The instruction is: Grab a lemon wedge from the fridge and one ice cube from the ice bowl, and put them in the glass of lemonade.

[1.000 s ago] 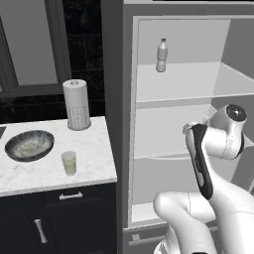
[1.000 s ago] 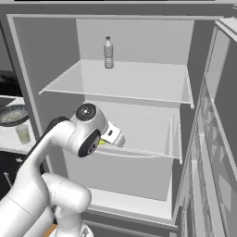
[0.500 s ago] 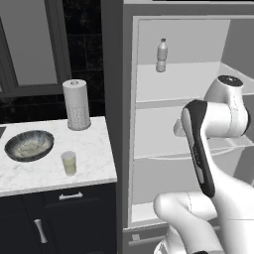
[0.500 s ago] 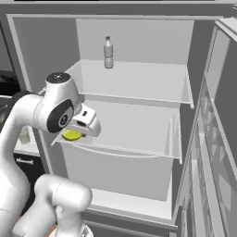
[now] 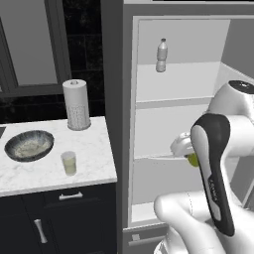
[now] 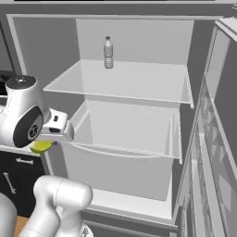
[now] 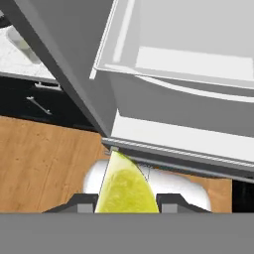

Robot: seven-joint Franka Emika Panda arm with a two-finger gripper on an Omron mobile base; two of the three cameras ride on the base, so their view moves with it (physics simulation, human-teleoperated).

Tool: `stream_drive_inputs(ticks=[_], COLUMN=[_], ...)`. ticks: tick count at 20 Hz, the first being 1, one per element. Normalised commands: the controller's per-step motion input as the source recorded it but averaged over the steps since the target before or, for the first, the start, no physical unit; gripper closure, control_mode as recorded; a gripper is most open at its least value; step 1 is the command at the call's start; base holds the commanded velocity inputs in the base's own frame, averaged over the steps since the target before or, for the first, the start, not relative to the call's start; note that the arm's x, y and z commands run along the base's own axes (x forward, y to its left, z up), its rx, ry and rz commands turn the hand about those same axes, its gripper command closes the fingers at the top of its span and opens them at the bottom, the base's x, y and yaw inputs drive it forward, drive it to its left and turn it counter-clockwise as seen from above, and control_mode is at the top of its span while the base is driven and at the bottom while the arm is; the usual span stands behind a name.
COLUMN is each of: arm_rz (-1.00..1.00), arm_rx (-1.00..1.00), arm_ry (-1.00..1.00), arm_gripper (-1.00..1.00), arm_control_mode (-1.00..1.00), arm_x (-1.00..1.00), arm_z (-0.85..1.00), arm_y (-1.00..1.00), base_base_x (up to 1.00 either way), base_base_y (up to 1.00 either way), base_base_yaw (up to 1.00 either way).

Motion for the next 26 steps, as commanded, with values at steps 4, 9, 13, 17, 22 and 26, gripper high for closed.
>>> stream_drive_inputs(ticks=[4,9,13,17,22,26], arm_rz=[0.10,0.00,0.00,0.00,0.00,0.00], arm_rx=[0.00,0.00,0.00,0.00,0.00,0.00], arm_ry=[-0.07,0.00,0.00,0.00,0.00,0.00], arm_gripper=[1.00,1.00,1.00,1.00,1.00,1.00], arm_control_mode=[-1.00,-1.00,1.00,1.00,1.00,1.00], arm_x=[-0.45,-0.04,0.00,0.00,0.00,0.00], arm_z=[0.00,0.00,0.00,0.00,0.00,0.00], arm_y=[0.19,0.00,0.00,0.00,0.00,0.00], base_base_x=[0.00,0.00,-0.18,-0.59,-0.15,0.06], base_base_y=[0.00,0.00,0.04,0.49,0.78,1.00], base_base_yaw=[0.00,0.00,0.00,0.00,0.00,0.00])
